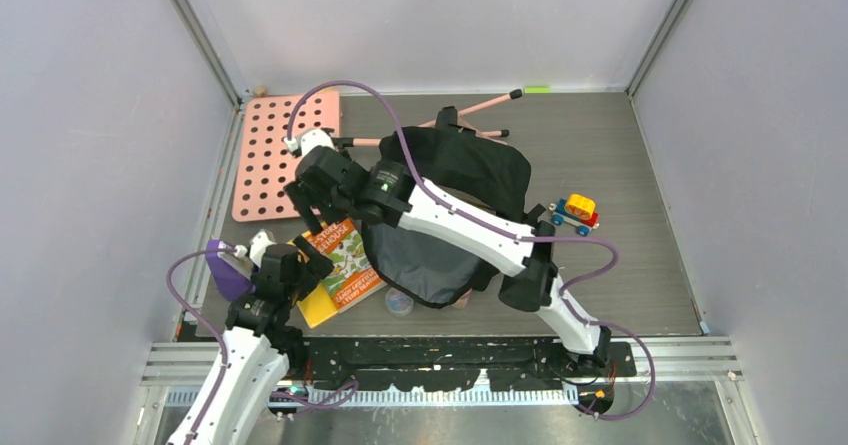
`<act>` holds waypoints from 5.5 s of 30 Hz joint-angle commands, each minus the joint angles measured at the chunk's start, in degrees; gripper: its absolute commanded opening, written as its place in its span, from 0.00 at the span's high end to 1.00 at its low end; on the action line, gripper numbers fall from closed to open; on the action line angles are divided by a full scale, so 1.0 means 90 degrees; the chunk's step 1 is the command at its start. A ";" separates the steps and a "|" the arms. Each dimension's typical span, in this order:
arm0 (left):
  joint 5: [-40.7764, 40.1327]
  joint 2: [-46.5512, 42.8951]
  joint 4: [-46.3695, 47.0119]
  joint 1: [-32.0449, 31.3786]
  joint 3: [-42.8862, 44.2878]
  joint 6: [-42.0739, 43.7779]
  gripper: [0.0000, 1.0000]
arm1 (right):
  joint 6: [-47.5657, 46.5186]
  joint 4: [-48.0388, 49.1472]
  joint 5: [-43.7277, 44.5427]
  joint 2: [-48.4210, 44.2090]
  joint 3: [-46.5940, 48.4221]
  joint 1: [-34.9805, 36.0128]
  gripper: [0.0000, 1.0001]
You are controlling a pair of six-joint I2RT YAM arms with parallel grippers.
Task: Pack the student bag
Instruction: Place the book in the student bag, then pick up the book from the center of the board.
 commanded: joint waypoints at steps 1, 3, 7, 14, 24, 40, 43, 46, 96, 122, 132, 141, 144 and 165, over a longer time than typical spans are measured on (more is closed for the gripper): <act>0.0053 -0.0194 0.0476 0.0052 -0.0122 -0.0245 0.01 | 0.0472 -0.0214 0.0038 0.0424 0.0746 -0.0372 0.16; 0.0079 -0.0375 0.0411 0.0052 -0.0189 -0.0277 0.03 | 0.0545 -0.0149 -0.0030 0.0784 0.0771 -0.0518 0.17; 0.0194 -0.0761 0.0241 0.0053 -0.0313 -0.0402 0.07 | 0.0495 0.0073 -0.0467 0.1306 0.0775 -0.0688 0.17; 0.0506 -0.1170 0.0040 0.0050 -0.0406 -0.0542 0.15 | 0.0593 0.0324 -0.0707 0.1997 0.0890 -0.0742 0.17; 0.0827 -0.1139 0.0072 0.0050 -0.0482 -0.0586 0.21 | 0.0841 0.0453 -0.0545 0.2480 0.0745 -0.0839 0.16; 0.0822 -0.1221 0.0227 0.0053 -0.0678 -0.0628 0.43 | 0.1506 0.0811 -0.2380 0.2545 -0.0009 -0.0934 0.17; 0.0810 -0.1388 0.0053 0.0051 -0.0608 -0.0629 0.49 | 0.1493 0.0865 -0.2781 0.2498 -0.0091 -0.0951 0.25; 0.0849 -0.1550 -0.0038 0.0051 -0.0624 -0.0654 0.55 | 0.1555 0.1091 -0.3307 0.2323 -0.0334 -0.0956 0.34; 0.2212 -0.1371 -0.1110 0.0042 0.3941 0.0467 0.00 | 0.1195 0.5172 -0.2641 -0.2752 -0.2884 -0.0906 1.00; 0.4943 -0.0702 0.2554 0.0023 0.3610 -0.0001 0.19 | 0.1621 0.5780 -0.3637 -0.4350 -0.3759 -0.0905 1.00; 0.4911 -0.0983 0.2542 0.0020 0.3686 0.0194 1.00 | 0.0911 0.4882 -0.2440 -0.4791 -0.4312 -0.0911 0.48; 0.5461 -0.0931 0.2732 0.0018 0.4372 0.0833 1.00 | 0.0423 0.4337 -0.2661 -0.5490 -0.5058 -0.0962 0.02; 0.5909 -0.0785 0.3031 0.0014 0.4605 0.0911 1.00 | 0.0367 0.4147 -0.3397 -0.5512 -0.5055 -0.0963 0.01; 0.6983 0.0019 0.3673 0.0022 0.5039 0.1207 1.00 | 0.0643 0.5298 -0.6113 -0.5062 -0.4935 -0.0914 0.28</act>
